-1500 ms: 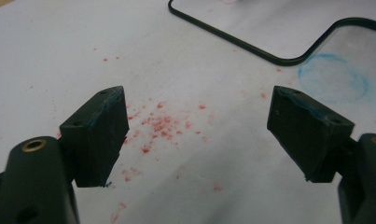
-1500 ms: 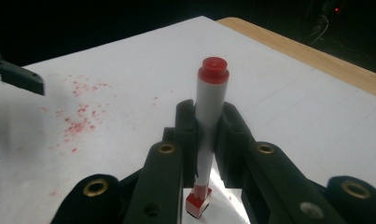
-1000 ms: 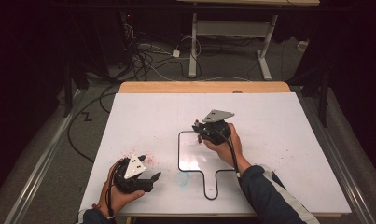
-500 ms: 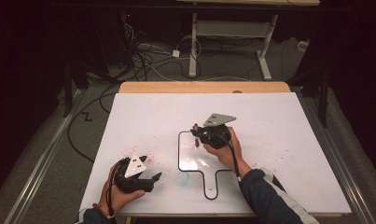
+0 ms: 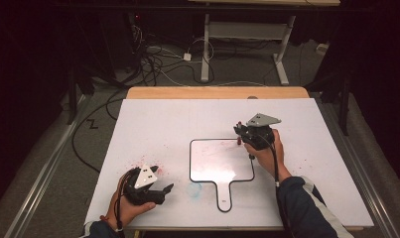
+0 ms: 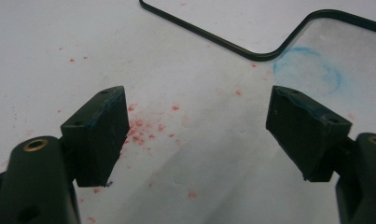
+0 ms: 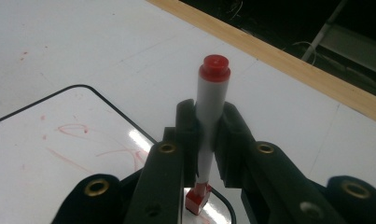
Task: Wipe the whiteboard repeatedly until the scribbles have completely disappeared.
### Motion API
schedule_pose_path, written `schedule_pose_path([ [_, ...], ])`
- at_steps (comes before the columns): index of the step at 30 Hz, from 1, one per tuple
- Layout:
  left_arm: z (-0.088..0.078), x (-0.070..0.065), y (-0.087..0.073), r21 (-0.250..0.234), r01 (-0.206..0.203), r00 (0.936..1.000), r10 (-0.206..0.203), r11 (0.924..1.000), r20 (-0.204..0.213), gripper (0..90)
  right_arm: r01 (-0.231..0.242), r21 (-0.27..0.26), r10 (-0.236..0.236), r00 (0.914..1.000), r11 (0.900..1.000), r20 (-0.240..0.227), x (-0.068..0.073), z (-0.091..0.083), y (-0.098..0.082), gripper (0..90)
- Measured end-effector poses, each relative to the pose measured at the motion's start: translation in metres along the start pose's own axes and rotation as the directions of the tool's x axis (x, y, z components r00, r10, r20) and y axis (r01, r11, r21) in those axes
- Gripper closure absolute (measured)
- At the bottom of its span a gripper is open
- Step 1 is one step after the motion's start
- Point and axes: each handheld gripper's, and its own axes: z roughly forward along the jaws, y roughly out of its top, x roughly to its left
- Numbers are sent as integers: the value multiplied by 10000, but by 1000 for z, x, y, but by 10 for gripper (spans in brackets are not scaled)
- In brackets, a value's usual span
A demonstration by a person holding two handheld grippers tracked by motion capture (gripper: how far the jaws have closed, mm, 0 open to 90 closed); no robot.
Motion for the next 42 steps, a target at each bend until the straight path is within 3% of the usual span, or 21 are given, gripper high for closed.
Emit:
schedule_pose_path([
  [3,1,0,0,17,-35,10000,35,10000,57,202,-153,-144,150,9997,9998,-175,3,2,0,815],
  [5,1,0,0,41,-47,10000,46,10000,77,202,-558,-285,536,9960,9980,-713,7,4,1,815],
  [9,0,-1,0,23,-62,10000,62,10000,73,202,-750,-492,665,9855,9960,-1560,21,7,2,815],
  [12,-1,0,0,-5,-17,10000,17,10000,95,202,-476,-372,418,9889,9982,-1428,22,5,3,815],
  [15,-1,0,0,-17,-33,10000,33,10000,69,202,-264,-253,241,9960,9993,-859,11,-2,-1,815],
  [17,-2,0,0,-39,-17,10000,17,10000,77,202,-623,-240,608,9963,9978,-611,-3,-7,-7,815],
  [21,-1,-1,1,9,-76,9999,75,10000,87,202,-632,-174,634,9979,9979,114,-22,-17,-15,815],
  [23,0,-1,1,1,-34,9999,34,10000,116,202,-1040,-314,1037,9946,9941,-93,-26,-18,-19,815],
  [26,0,-1,1,31,-61,9999,60,10000,139,202,-1040,-364,1026,9940,9939,-369,-18,-17,-17,815],
  [30,0,-1,2,-11,-74,9999,74,10000,155,202,-679,-517,627,9935,9964,-952,5,-11,-11,815],
  [38,0,-1,2,-41,-103,9998,104,9999,184,202,-749,-844,564,9775,9936,-2032,42,5,-1,815],
  [41,0,-1,2,-27,-83,9998,84,10000,183,202,-679,-933,445,9714,9933,-2331,56,11,3,815],
  [42,0,-1,2,-23,-95,9998,96,10000,185,202,-570,-978,335,9733,9936,-2269,61,12,5,815],
])
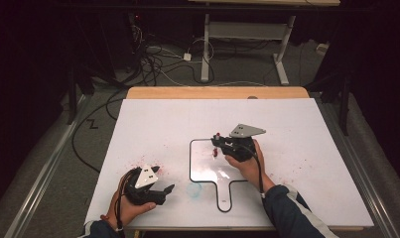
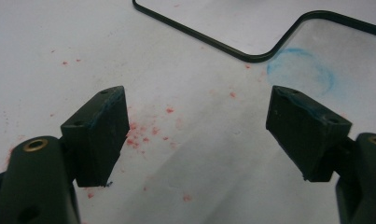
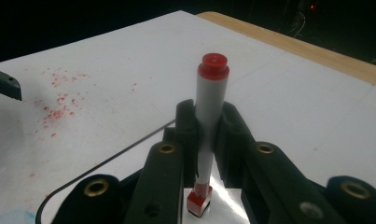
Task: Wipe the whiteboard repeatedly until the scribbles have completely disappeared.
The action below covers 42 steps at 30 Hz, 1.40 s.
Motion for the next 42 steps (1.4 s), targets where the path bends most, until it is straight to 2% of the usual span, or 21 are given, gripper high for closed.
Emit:
schedule_pose_path([
  [5,-1,0,0,0,-46,10000,46,10000,32,202,202,77,-199,9991,9998,-375,14,12,6,815],
  [11,-2,1,0,-22,-39,10000,39,10000,68,202,467,40,-466,9982,9989,-375,22,18,9,815],
  [14,-2,1,-1,0,-52,10000,52,10000,33,202,391,68,-389,9988,9992,-309,17,15,7,815],
  [18,-2,0,0,-1,-45,10000,45,10000,32,202,524,148,-526,9985,9985,155,5,5,3,815],
  [20,-3,0,-1,0,-61,10000,61,10000,16,202,365,169,-371,9988,9992,329,-4,-5,-1,815],
  [27,-1,-1,1,51,-56,10000,56,10000,33,202,113,288,-152,9905,9995,1370,-43,-40,-15,815],
  [34,0,-2,1,100,-98,9999,97,9999,79,202,73,560,-182,9803,9984,1968,-59,-59,-21,815],
  [36,0,-1,1,94,-101,9999,100,9999,80,202,-74,462,-16,9818,9989,1899,-61,-61,-23,815],
  [40,0,-2,1,45,-100,9999,99,9999,95,202,-26,401,-50,9820,9992,1889,-58,-57,-22,815],
  [42,-1,-2,2,11,-97,9999,97,10000,97,201,-392,166,362,9878,9991,1515,-57,-55,-22,815],
])
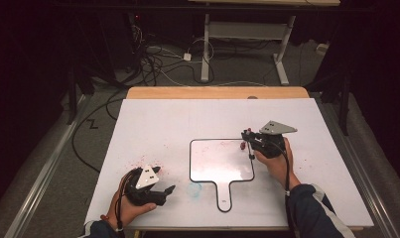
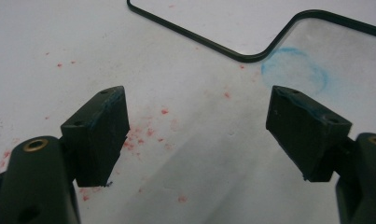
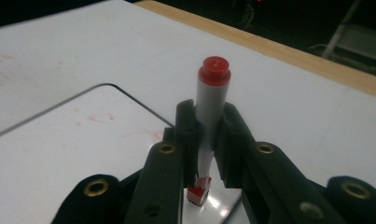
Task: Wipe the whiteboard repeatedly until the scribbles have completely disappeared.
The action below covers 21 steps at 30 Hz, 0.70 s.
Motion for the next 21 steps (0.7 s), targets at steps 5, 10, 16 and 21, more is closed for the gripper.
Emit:
schedule_pose_path([
  [5,0,0,-1,39,-6,10000,6,10000,36,202,-201,44,204,9962,9998,-847,15,5,3,815],
  [10,1,0,-1,71,-37,10000,37,10000,60,202,229,313,-206,9972,9992,-716,17,2,5,815],
  [16,1,0,0,82,-30,10000,29,10000,57,202,352,678,-374,9988,9971,309,-1,-10,3,815],
  [21,1,0,0,78,-37,10000,37,10000,69,202,119,701,-89,9991,9975,-424,-1,-13,2,814],
])
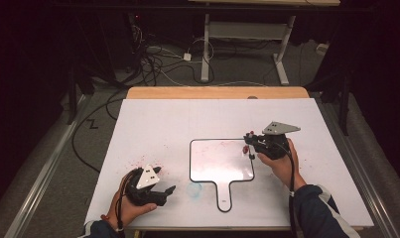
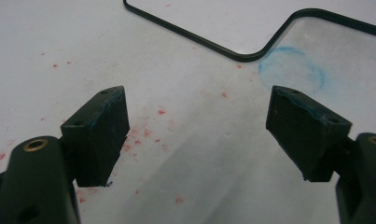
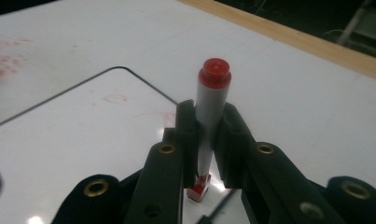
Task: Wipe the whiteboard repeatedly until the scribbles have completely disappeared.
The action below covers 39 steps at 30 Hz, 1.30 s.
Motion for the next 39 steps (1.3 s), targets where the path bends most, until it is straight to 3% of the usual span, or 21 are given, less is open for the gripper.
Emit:
schedule_pose_path([
  [2,0,0,0,10,-16,10000,16,10000,-6,202,17,-57,-20,9987,10000,-513,6,2,0,814],
  [6,1,0,0,-10,-45,10000,45,10000,20,202,268,-250,-284,9974,9993,-660,17,11,3,814],
  [8,1,-1,0,26,-96,10000,96,10000,22,202,230,-388,-250,9983,9990,-528,16,16,4,814],
  [11,1,0,0,4,-63,10000,63,10000,21,202,639,-442,-622,9973,9970,391,10,23,7,814],
  [13,1,0,0,-16,-52,10000,52,10000,3,202,425,-530,-387,9967,9977,719,3,27,8,815],
  [18,0,1,0,-25,-21,10000,21,10000,18,202,446,-611,-384,9942,9971,1001,-1,38,13,815],
  [24,0,1,0,-44,-36,10000,37,10000,61,202,442,-570,-405,9971,9974,652,3,50,21,815],
  [29,-1,1,0,-40,-65,10000,65,10000,42,202,64,-612,-56,9999,9981,130,10,58,25,815],
  [32,-1,1,0,-45,-64,10000,64,10000,61,202,-7,-605,-13,9995,9982,-320,21,64,29,815],
  [39,-1,1,0,-72,-89,9999,90,9999,45,202,379,-502,-434,9927,9980,-1125,58,81,40,814],
])
